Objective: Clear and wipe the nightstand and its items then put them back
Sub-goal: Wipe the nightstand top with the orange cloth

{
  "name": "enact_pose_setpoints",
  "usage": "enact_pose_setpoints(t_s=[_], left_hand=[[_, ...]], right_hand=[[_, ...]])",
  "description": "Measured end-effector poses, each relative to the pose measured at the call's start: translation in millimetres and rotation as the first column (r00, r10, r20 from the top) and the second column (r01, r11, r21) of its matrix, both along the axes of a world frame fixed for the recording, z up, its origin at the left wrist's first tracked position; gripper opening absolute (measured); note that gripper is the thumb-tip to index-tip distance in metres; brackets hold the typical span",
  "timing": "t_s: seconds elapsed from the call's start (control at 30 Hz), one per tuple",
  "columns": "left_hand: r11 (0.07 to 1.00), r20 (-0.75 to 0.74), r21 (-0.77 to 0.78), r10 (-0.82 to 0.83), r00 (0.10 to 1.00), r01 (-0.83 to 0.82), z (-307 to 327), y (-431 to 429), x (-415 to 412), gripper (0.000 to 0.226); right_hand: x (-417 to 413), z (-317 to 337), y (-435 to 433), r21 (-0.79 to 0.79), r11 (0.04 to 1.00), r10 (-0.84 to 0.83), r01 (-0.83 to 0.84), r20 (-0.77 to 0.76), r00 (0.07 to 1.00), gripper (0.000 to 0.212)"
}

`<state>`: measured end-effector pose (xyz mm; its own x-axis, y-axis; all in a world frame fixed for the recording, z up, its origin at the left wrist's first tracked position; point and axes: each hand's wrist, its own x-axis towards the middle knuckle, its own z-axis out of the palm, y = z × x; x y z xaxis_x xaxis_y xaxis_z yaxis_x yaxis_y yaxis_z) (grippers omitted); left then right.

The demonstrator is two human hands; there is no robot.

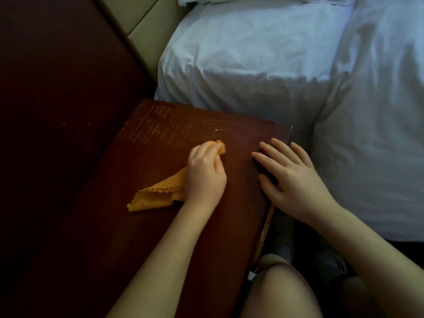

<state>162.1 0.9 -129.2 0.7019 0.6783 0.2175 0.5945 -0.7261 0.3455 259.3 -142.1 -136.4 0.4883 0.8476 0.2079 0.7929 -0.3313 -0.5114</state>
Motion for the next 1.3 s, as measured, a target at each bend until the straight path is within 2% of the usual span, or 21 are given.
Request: enact_pose_setpoints(t_s=[0.1,0.17,0.33,0.4,0.63,0.8,0.87,0.93,1.07,1.2,1.3], left_hand=[[0.989,-0.018,-0.024,-0.146,0.989,0.146,2.2,-7.3,-15.1,0.031],[0.988,-0.019,-0.026,-0.155,0.988,0.155,1.2,-5.9,-29.6,0.031],[0.988,0.047,-0.037,0.153,0.987,-0.152,0.2,9.9,-32.1,0.031],[0.984,0.054,-0.022,0.175,0.983,-0.174,-1.2,9.6,-17.0,0.032],[0.997,0.061,-0.033,-0.061,0.996,0.063,0.7,-21.9,33.5,0.032],[0.966,0.002,-0.063,-0.249,0.968,0.249,3.1,-40.1,9.4,0.032],[0.975,0.005,-0.055,-0.216,0.976,0.216,1.9,-44.0,-3.5,0.032],[0.992,0.022,-0.046,-0.115,0.993,0.116,0.2,-44.1,-3.0,0.031],[0.998,0.069,-0.045,0.035,0.997,-0.032,-1.5,-38.9,31.3,0.032],[0.999,0.079,-0.035,-0.014,0.997,0.017,-1.6,-37.9,64.7,0.031],[0.992,0.059,-0.023,-0.126,0.990,0.128,0.2,-44.2,66.2,0.031]], right_hand=[[0.4,0.5,-1.2,0.019,0.999,0.032,-0.032,0.021,0.999,0.042],[1.7,0.6,-2.9,0.017,0.999,0.037,-0.037,0.022,0.999,0.042],[5.9,-2.1,-8.9,-0.020,1.000,0.012,-0.012,-0.003,1.000,0.044],[7.6,-4.3,-10.9,-0.031,0.999,0.006,-0.006,-0.010,1.000,0.043],[15.6,-3.9,-19.1,-0.038,0.999,-0.034,0.033,-0.014,0.999,0.051],[21.0,-5.3,-26.1,-0.060,0.998,-0.033,0.032,-0.015,0.999,0.051],[21.9,-5.1,-28.1,-0.068,0.997,-0.044,0.042,-0.019,0.999,0.051],[22.7,-5.2,-29.6,-0.070,0.996,-0.051,0.049,-0.021,0.998,0.051],[24.0,-5.7,-30.7,-0.090,0.995,-0.049,0.047,-0.021,0.999,0.053],[26.0,-6.2,-31.7,-0.145,0.988,-0.060,0.055,-0.030,0.998,0.058],[28.4,-6.2,-32.7,-0.163,0.985,-0.068,0.060,-0.041,0.997,0.060]])
